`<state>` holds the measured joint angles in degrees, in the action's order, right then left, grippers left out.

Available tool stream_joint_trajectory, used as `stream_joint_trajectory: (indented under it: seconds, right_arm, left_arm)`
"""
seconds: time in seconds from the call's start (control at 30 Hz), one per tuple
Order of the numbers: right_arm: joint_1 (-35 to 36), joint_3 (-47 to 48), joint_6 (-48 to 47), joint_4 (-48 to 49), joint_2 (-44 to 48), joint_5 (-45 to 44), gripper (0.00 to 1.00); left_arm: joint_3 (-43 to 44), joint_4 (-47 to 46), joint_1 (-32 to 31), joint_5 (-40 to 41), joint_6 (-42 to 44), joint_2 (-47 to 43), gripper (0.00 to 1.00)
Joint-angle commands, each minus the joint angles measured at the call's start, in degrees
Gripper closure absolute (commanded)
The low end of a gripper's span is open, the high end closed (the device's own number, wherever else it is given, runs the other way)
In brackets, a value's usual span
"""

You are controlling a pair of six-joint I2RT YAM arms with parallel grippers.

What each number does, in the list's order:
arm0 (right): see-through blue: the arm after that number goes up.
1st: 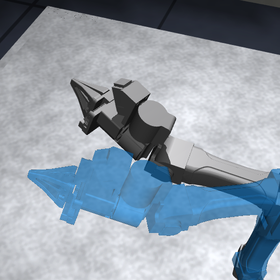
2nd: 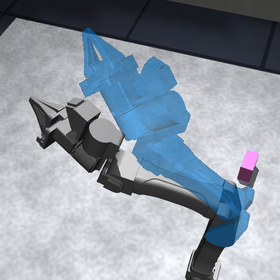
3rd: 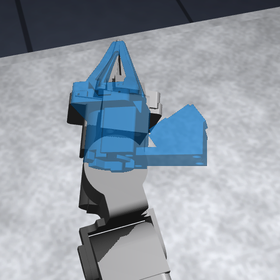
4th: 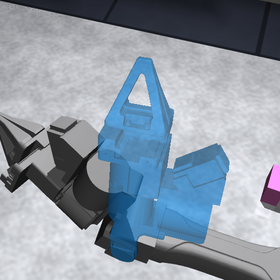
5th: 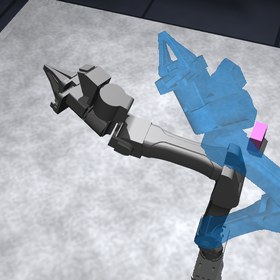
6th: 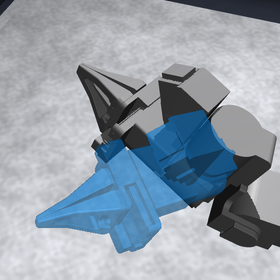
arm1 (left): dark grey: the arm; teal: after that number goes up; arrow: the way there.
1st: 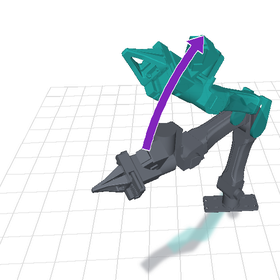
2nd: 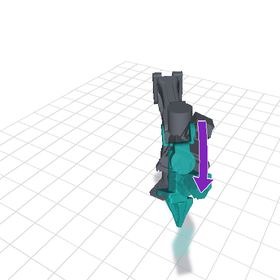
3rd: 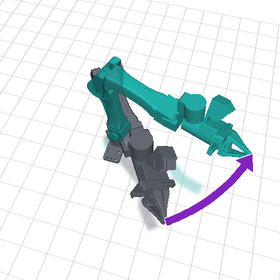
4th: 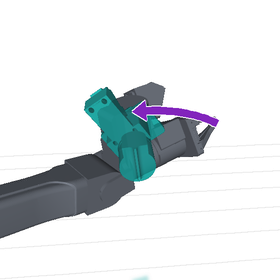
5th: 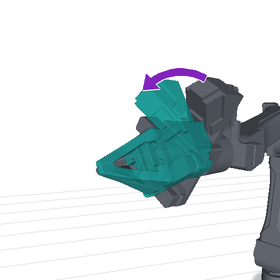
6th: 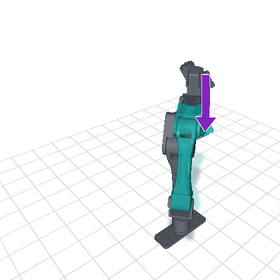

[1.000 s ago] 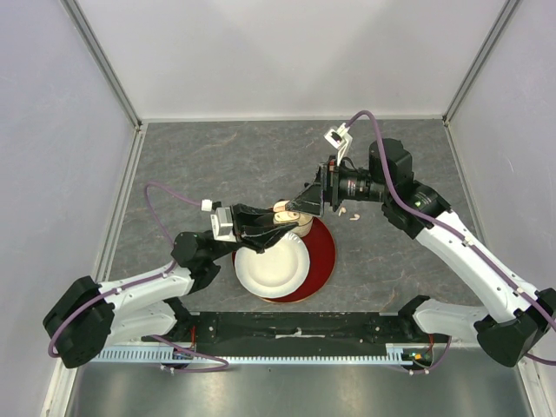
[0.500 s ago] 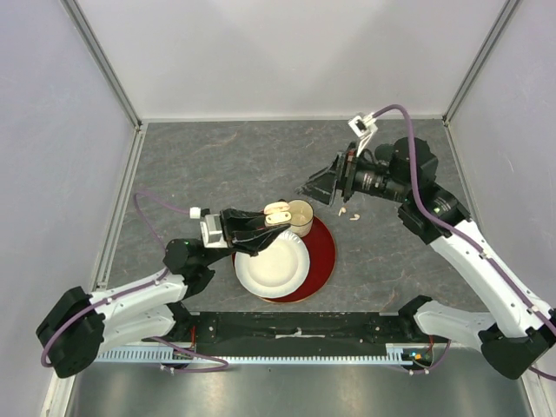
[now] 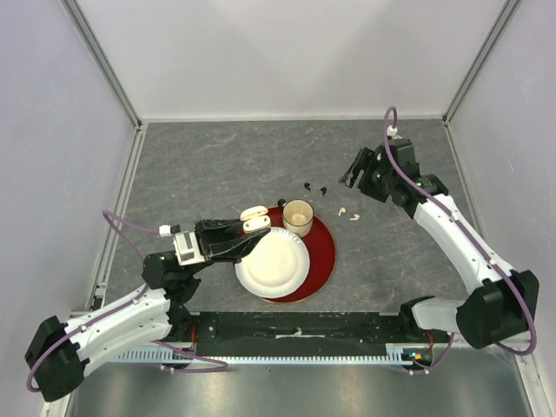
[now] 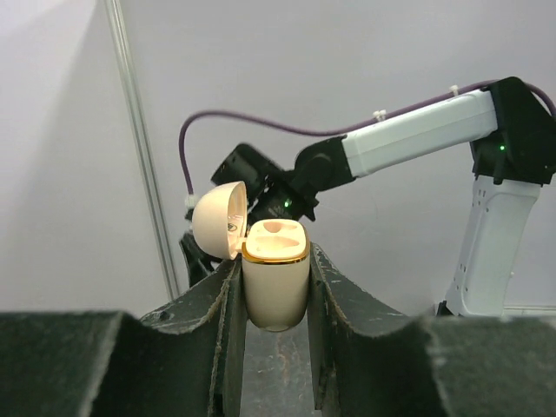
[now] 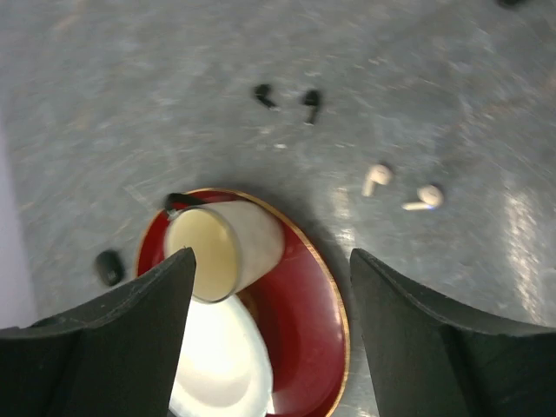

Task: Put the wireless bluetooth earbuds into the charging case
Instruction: Pick up the earbud from the center of the board.

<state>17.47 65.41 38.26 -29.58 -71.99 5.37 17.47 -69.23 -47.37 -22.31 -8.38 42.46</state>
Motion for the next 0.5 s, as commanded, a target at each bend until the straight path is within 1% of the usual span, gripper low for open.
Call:
stream_joint_trajectory:
  seconds: [0.0,0.03,0.07,0.17,0.3,0.4,0.47]
  right_arm:
    - [-0.42,-2.12,3.30,-3.99,-3.15,-13.16,0.26]
    - [-0.60,-2.30,4.09,-4.25,-3.68,-14.06,0.28]
    - [-0.77,-3.00,6.97,-4.60,-4.12,-15.20,0.29]
    - [-1.04,-4.58,11.03,-4.69,-5.88,-18.10,0.25]
    - [-1.30,-3.98,18.50,-7.06,-10.88,-21.01,0.25]
    - [-1.39,-1.95,21.05,-9.61,-14.66,-22.68,0.25]
    - [-1.56,-1.60,22.46,-9.70,-16.16,-23.12,0.29]
  left_arm:
    - [-0.16,2.78,-0.17,2.00,4.51,-2.63,0.98]
    - [-0.16,3.57,-0.26,2.09,4.69,-2.99,0.98]
    - [-0.25,3.93,-0.26,2.18,4.78,-3.52,0.98]
    - [-0.25,5.77,-0.26,2.35,5.57,-5.27,0.98]
    - [-0.16,8.76,-0.17,2.27,7.06,-7.21,0.98]
    - [-0.16,10.25,-0.17,2.18,7.50,-8.53,0.98]
    - [-0.33,10.43,-0.26,2.18,7.50,-9.23,0.98]
